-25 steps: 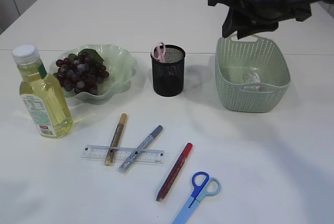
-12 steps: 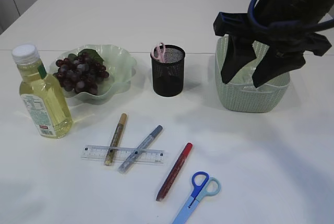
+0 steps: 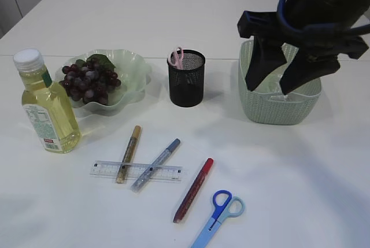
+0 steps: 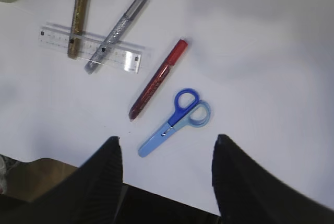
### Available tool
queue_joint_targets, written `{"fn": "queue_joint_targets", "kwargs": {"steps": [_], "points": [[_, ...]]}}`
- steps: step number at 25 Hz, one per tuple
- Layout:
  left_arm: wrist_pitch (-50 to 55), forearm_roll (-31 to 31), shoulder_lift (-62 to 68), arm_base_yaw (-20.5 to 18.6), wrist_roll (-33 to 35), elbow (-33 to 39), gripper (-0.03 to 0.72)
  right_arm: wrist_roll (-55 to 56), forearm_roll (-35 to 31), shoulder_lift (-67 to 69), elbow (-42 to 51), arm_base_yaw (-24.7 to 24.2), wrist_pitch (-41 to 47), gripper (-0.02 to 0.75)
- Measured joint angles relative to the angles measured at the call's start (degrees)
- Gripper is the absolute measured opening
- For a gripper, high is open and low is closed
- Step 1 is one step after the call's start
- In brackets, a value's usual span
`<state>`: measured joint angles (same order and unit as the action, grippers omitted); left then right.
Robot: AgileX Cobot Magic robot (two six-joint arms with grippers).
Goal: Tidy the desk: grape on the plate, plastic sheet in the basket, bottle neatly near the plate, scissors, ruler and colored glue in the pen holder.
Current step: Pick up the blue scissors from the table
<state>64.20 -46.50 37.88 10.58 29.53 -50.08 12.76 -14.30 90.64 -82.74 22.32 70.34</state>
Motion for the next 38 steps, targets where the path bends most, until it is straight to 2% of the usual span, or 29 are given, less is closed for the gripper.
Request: {"fn": "queue_joint_targets", "kwargs": {"steps": [4,11,14,22,26,30,33,35,38], "points": [[0.9,0.0,1.51,0.0,0.0,-0.12,0.412,-0.13,4.88,-1.71,0.0,-0.45,0.22,0.436],[1.36,0.57,4.6,0.0,0.0,-3.36,0.412,-1.13,5.57,-3.09,1.54,-5.01,0.44,0.435],[2.4,1.27,7.08,0.0,0.0,-5.33,0.412,-1.54,7.89,-3.36,3.35,-6.56,0.44,0.435],[4.45,8.34,17.51,0.99,-0.64,-12.78,0.412,-3.01,10.69,-3.72,7.02,-8.76,0.44,0.431],[5.37,18.03,24.8,7.82,-4.79,-17.38,0.403,-3.45,10.73,-3.72,7.02,-8.76,0.44,0.427],[5.85,29.59,32.91,19.3,-12.55,-20.58,0.402,-3.48,10.82,-3.72,7.02,-8.76,0.44,0.427],[6.07,35.67,39.03,27.74,-18.98,-22.88,0.401,-3.58,11.09,-3.72,7.02,-8.76,0.44,0.426],[6.39,38.09,43.47,32.27,-23.08,-24.44,0.401,-3.7,12.11,-3.72,7.02,-8.76,0.44,0.426],[6.53,39.0,49.37,35.39,-27.29,-26.85,0.4,-3.7,14.3,-3.72,7.02,-8.76,0.44,0.426]]}}
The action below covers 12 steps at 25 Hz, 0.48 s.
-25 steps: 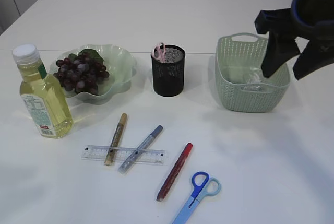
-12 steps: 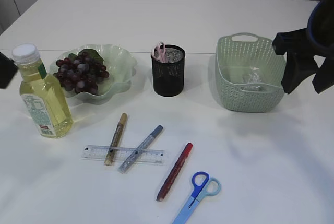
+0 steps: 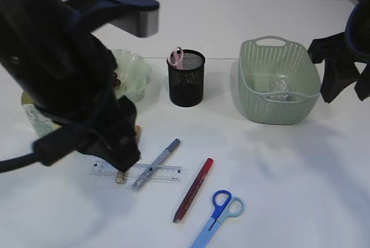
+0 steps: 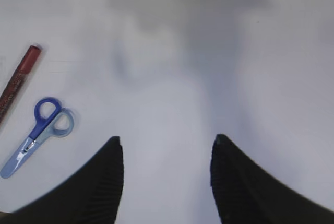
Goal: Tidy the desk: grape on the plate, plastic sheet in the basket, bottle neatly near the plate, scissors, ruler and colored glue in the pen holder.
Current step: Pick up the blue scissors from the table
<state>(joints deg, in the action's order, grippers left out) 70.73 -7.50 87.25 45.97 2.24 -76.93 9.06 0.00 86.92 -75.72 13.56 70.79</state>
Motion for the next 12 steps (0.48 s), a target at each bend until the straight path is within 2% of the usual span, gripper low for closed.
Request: {"fn": "queue_joint_targets", "kwargs": {"steps": [12], "points": [[-4.27,-2.82,12.7,0.71,-2.67,-4.25,0.393,-3.92,2.75,4.51,0.0,-5.41,0.0,0.425]]}}
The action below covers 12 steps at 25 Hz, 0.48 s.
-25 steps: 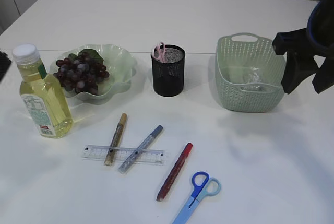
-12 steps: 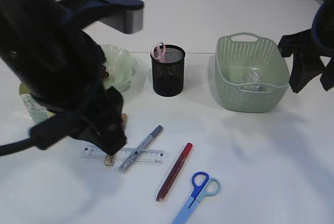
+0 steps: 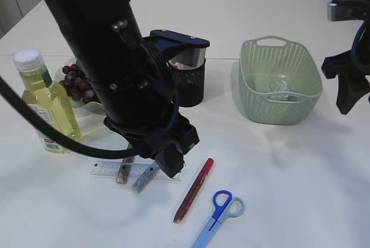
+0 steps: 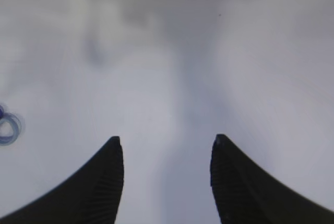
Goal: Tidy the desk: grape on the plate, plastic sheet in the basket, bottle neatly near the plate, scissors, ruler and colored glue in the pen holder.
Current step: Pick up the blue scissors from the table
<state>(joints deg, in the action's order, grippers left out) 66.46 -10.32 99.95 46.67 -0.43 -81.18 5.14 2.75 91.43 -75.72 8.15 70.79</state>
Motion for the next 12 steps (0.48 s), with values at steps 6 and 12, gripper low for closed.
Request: {"fn": "queue_joint_targets", "kwargs": {"steps": [6,12], "points": [[0.89,-0.32,5.26,0.24,-0.91,-3.8,0.393,-5.99,-2.75,6.74,0.0,0.0,-0.44,0.425],[1.51,-0.54,9.21,3.21,-1.91,-4.28,0.391,-7.0,-3.68,8.9,0.0,0.0,-0.84,0.425]]}}
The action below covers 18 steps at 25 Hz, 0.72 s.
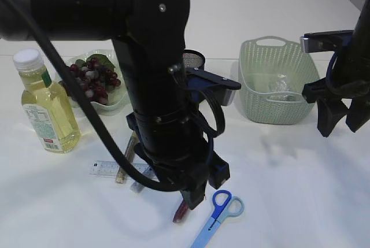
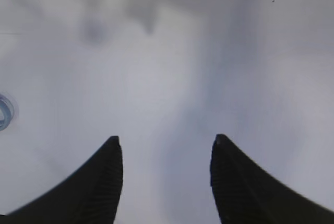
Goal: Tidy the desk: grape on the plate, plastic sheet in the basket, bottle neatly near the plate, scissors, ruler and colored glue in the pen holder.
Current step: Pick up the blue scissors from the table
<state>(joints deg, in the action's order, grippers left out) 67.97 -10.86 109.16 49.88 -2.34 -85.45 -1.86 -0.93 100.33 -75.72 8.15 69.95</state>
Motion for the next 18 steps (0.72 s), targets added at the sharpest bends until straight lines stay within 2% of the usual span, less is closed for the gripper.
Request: {"fn": "queue_joint_targets", "kwargs": {"steps": [6,15,18], "points": [[-1.56,-1.16,2.75,0.81,-1.09,-0.03,0.39,-0.89,0.07,0.0,0.0,-0.86,0.0,0.418],[-4.36,-1.41,6.57,0.81,-1.12,-0.47,0.39,-6.68,-1.0,0.0,0.0,-9.44,0.0,0.405],[-4.36,-1.86,9.03,0.81,-1.12,-2.69,0.39,-7.61,-1.6,0.0,0.0,-10.95,-0.03,0.405]]}}
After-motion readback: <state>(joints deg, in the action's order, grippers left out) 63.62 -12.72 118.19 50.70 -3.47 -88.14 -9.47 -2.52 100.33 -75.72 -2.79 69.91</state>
